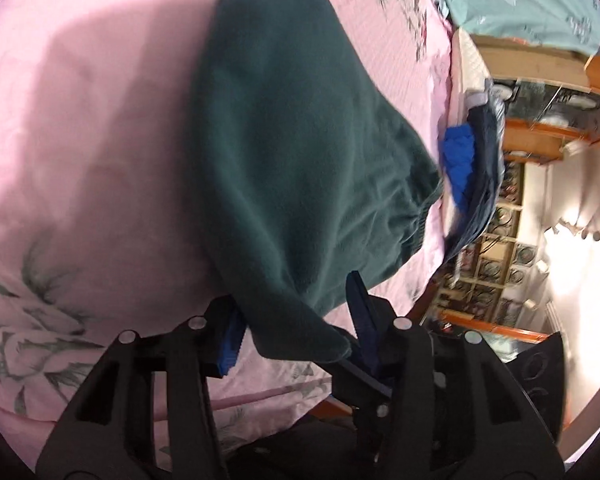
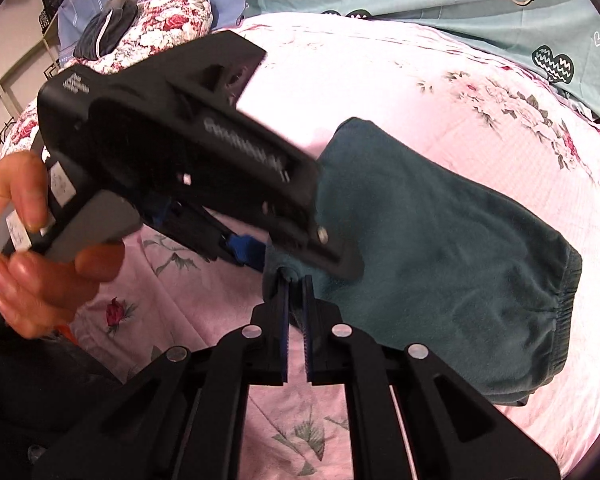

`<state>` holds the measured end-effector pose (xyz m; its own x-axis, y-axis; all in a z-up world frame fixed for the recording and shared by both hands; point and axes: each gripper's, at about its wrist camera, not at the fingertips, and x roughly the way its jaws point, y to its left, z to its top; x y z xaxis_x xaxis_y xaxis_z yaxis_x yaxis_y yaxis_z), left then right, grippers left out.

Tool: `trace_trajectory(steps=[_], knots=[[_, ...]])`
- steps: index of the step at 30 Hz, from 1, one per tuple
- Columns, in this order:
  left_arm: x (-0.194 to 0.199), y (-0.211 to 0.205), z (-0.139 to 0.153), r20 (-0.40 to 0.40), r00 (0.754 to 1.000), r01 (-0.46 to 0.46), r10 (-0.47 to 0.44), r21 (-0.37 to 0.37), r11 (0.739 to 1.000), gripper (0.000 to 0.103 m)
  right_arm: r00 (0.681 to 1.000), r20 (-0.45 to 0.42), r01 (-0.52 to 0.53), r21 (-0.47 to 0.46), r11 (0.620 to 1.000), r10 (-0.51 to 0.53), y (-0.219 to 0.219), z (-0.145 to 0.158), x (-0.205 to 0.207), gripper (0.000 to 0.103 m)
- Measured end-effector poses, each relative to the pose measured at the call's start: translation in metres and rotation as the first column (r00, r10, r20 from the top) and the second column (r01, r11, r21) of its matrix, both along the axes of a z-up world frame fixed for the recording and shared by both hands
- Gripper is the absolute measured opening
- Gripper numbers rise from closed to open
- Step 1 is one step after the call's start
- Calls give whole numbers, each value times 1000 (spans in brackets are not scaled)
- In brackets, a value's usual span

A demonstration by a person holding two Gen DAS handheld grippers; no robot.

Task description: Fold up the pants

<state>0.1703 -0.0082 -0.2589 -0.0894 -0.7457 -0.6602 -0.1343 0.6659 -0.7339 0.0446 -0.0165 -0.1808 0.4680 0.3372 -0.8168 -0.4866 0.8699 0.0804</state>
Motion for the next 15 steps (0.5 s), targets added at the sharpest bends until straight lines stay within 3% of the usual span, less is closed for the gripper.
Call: trace_trajectory(steps=[4, 8, 13, 15], knots=[[3, -8, -3, -17, 1000, -5, 5, 11, 1000, 45, 1000, -23, -3, 27, 1000, 3, -9, 2, 1, 6], [5, -4, -5, -36, 999, -11, 10, -12, 1000, 42, 999, -44, 5, 58, 998, -2, -16, 7, -5, 26], [8, 1, -4, -63, 998, -16, 13, -60, 998, 42, 1000, -7, -22, 8, 1000, 22, -3, 3, -3, 41], [9, 1, -3, -70, 998, -11, 7, -68, 998, 42, 999, 19, -36, -28, 999, 37, 5, -1, 1, 42]])
